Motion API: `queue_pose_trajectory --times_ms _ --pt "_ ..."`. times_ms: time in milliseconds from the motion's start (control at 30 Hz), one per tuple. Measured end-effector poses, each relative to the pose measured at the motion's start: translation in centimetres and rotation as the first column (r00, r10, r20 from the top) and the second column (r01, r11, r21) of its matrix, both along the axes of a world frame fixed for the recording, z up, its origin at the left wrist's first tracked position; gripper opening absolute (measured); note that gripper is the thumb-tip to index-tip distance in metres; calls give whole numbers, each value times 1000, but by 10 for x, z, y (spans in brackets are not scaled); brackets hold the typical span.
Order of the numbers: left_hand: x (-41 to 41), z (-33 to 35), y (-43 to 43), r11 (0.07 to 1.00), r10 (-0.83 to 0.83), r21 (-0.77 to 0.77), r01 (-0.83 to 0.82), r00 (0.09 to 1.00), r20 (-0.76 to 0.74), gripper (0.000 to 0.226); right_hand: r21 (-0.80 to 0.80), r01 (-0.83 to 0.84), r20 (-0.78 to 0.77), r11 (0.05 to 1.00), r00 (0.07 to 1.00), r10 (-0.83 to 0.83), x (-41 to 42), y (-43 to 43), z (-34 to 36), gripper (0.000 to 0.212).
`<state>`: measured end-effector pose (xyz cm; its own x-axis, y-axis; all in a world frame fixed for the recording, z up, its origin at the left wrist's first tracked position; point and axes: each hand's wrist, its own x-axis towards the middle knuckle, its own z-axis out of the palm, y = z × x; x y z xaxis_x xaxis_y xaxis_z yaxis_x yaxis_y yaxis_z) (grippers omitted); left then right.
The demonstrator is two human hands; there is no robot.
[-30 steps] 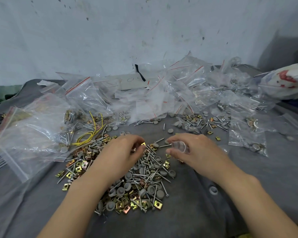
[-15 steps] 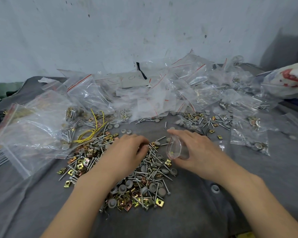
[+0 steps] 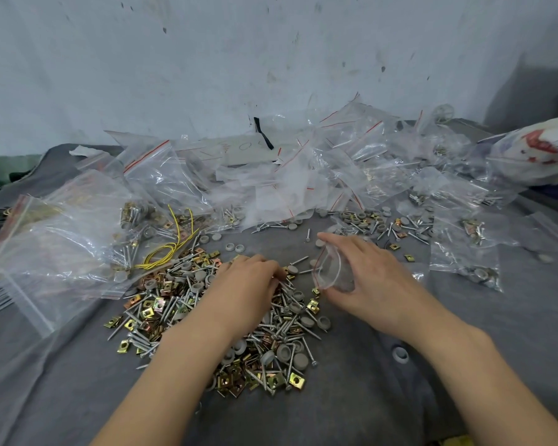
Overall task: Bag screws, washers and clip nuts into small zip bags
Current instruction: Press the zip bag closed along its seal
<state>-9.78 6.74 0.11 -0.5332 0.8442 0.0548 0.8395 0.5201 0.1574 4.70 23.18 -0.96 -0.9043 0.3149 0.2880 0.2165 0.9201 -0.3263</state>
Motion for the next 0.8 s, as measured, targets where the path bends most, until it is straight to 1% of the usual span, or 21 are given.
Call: queue_pose_trajectory --times_ms 267,333,400,433,467,500,533,567,600,633,700,767,800 --pt "0 2 3 992 -19 127 8 996 91 29 -7 2 -25 1000 1000 -2 4 3 -1 75" --pt "-2 4 1 972 -12 235 -30 984 177 28 -7 -1 -28 1000 1000 1 4 3 -1 75" --pt "-2 9 0 915 -23 385 -122 936 350 24 -6 -2 -28 1000 1000 2 5 4 -1 75" --pt "-2 12 -1 865 -59 462 -197 874 482 21 -7 -1 -29 1000 1000 1 5 4 0 75" --pt "-1 17 -1 798 -136 526 -294 762 633 21 -8 0 -32 1000 999 0 5 4 0 76" --pt "0 21 -1 727 -247 554 -406 597 763 22 -9 1 -33 1000 999 -2 5 3 -1 76" --pt "0 25 -1 665 -365 547 -509 418 832 24 -7 1 -31 1000 1000 -2 4 3 -1 77" --pt "1 28 -1 620 -457 521 -586 270 847 27 -4 1 -27 1000 1000 -1 4 3 -1 77" --pt "0 30 0 591 -520 492 -639 165 838 30 0 0 -22 1000 1000 0 4 2 -2 77" --pt "0 32 0 577 -559 466 -671 91 824 35 2 -1 -20 1000 1000 1 3 2 -2 77" --pt "1 33 1 574 -593 428 -698 7 805 38 1 -4 -20 1000 1000 4 3 1 -2 77" --pt "1 33 2 580 -593 406 -706 -24 805 37 -2 -5 -22 1000 1000 5 2 0 -2 77" --pt "1 33 2 582 -590 406 -705 -22 807 36 -2 -6 -26 1000 1000 6 2 0 -3 77"
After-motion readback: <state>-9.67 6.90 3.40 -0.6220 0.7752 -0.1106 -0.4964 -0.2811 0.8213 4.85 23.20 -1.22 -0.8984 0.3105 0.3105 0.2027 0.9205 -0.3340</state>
